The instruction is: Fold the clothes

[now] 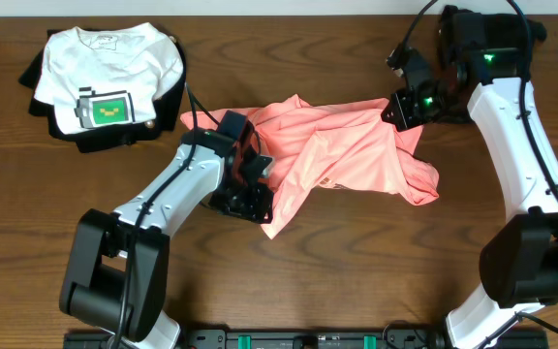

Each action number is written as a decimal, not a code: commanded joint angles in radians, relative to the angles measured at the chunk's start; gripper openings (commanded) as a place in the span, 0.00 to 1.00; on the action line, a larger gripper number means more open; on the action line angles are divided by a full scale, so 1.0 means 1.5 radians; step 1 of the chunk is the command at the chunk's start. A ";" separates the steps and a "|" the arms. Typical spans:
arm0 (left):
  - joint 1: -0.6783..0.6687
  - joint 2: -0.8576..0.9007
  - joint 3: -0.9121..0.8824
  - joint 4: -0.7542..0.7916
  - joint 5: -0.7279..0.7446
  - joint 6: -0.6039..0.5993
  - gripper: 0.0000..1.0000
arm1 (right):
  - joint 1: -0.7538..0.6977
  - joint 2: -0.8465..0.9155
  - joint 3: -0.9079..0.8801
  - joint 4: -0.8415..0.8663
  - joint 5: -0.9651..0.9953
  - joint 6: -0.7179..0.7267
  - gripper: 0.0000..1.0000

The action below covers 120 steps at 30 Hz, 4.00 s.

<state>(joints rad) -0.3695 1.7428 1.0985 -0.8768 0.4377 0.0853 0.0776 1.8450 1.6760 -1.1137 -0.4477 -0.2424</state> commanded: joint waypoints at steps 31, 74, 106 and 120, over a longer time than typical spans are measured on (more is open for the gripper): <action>-0.041 0.013 -0.055 0.119 0.045 0.170 0.46 | -0.009 0.000 0.007 -0.004 -0.003 0.004 0.01; 0.114 -0.270 0.283 0.089 -0.193 0.027 0.06 | -0.072 -0.002 0.333 -0.116 0.027 -0.034 0.01; 0.113 -0.447 0.343 0.189 -0.148 0.031 0.06 | -0.087 -0.085 0.597 -0.199 0.084 -0.053 0.01; 0.095 -0.286 0.341 0.072 0.075 0.032 0.06 | -0.068 -0.048 0.597 -0.159 0.081 0.038 0.01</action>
<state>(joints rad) -0.2092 1.3010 1.6100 -0.7574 0.4511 0.1341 -0.0368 1.7382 2.5591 -1.3674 -0.3210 -0.2565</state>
